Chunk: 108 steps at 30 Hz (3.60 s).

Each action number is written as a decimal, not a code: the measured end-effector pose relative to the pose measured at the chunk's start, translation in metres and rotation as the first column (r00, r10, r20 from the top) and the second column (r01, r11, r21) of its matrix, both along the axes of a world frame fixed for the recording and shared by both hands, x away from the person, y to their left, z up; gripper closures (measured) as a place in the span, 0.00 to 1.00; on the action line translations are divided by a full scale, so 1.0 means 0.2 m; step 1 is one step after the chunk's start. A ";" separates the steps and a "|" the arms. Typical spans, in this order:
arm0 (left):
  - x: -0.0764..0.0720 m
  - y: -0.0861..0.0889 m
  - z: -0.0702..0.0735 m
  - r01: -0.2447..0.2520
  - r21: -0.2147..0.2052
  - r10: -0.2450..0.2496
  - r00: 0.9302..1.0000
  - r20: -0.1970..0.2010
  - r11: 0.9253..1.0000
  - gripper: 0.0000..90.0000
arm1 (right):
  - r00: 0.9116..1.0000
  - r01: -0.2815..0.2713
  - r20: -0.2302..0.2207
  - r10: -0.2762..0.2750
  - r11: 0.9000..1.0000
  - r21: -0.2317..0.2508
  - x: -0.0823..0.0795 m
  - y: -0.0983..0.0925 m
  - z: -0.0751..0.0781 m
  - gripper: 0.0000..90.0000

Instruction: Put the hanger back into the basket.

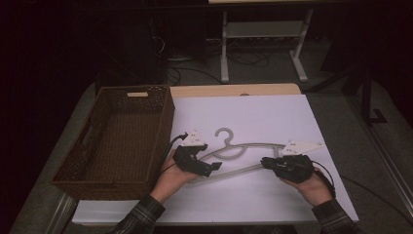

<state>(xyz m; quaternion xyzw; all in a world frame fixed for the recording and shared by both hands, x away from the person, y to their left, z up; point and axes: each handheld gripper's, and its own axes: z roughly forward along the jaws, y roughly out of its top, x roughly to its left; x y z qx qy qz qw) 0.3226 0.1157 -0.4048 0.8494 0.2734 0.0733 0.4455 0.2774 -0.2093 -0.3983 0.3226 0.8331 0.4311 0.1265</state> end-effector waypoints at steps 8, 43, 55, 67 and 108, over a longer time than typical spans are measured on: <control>0.01 0.01 0.00 -0.015 -0.006 0.015 1.000 0.000 1.000 0.16 | 0.996 -0.086 -0.015 0.086 0.996 -0.022 0.07 0.16 -0.04 0.99; 0.05 0.03 0.00 -0.071 0.018 0.071 0.997 0.015 0.997 0.17 | 0.986 -0.141 -0.103 0.127 0.980 -0.142 0.16 0.34 -0.25 1.00; 0.14 0.00 -0.10 -0.120 0.103 0.123 0.992 -0.022 0.987 0.34 | 0.986 -0.142 -0.107 0.128 0.981 -0.132 0.17 0.33 -0.26 1.00; 0.18 0.00 -0.17 -0.088 0.178 0.103 0.992 -0.077 0.980 0.53 | 0.987 -0.139 -0.105 0.125 0.981 -0.136 0.16 0.33 -0.26 1.00; 0.11 0.00 -0.08 -0.003 0.114 0.014 0.995 -0.094 0.993 0.91 | 0.987 -0.136 -0.107 0.119 0.976 -0.169 0.16 0.34 -0.27 1.00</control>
